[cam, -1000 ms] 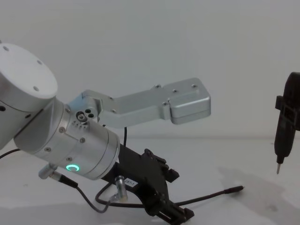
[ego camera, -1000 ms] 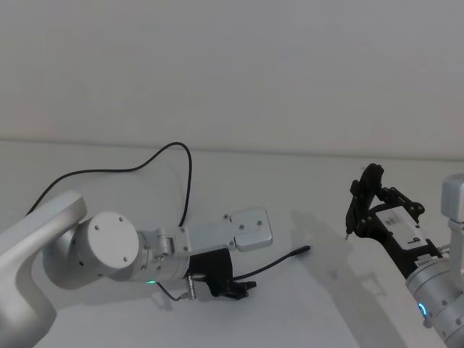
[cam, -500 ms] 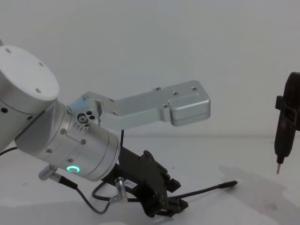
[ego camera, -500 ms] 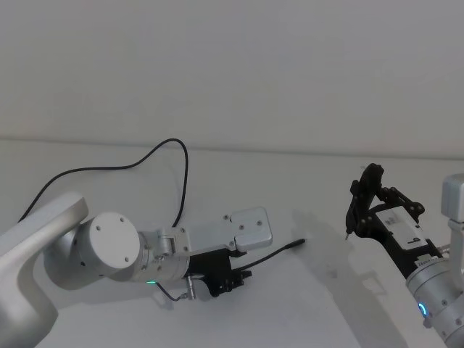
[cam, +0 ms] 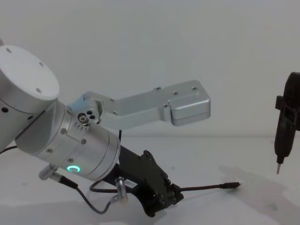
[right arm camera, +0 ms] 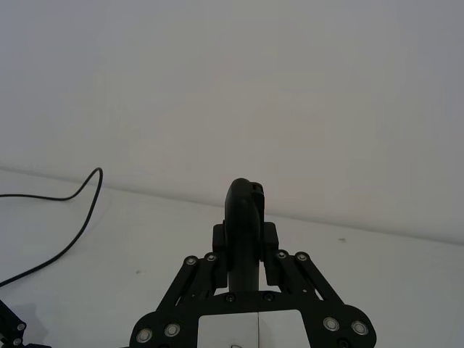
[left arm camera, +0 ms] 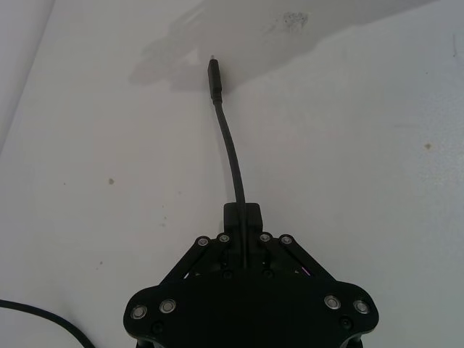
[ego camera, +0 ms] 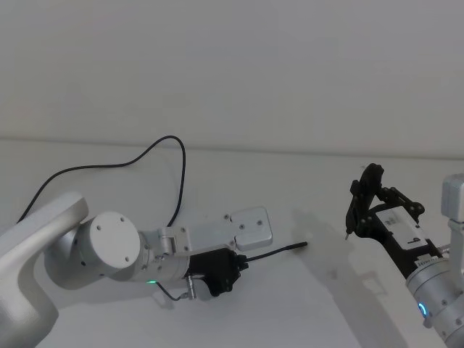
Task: Pick up the data cable with the one hand.
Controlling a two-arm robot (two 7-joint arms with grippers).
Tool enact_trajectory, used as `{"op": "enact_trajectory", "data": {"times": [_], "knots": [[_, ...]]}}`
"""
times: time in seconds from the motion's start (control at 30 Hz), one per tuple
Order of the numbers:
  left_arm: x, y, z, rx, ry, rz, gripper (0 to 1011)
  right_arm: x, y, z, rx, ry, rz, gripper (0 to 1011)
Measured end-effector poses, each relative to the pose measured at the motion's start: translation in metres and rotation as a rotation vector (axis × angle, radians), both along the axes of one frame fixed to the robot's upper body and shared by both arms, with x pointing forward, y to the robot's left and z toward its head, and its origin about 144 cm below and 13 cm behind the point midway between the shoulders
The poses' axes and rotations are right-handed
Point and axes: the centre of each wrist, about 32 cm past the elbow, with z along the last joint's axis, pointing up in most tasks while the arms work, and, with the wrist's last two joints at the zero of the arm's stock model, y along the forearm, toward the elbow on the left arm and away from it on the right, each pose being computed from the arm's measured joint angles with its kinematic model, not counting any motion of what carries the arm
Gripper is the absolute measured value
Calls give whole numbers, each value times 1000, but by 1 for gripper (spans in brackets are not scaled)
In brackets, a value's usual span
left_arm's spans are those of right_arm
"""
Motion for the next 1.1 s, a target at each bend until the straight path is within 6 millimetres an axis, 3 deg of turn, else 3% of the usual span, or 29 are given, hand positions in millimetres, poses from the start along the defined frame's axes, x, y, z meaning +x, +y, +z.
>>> {"op": "enact_trajectory", "data": {"times": [0.47,1.1], "knots": [[0,1,1,-4,-3,-2,48,0,0,2,1,-6,1,268],[1,15,18,-59,-17,-35,48,1,2,38,72,-63,76,268]]}}
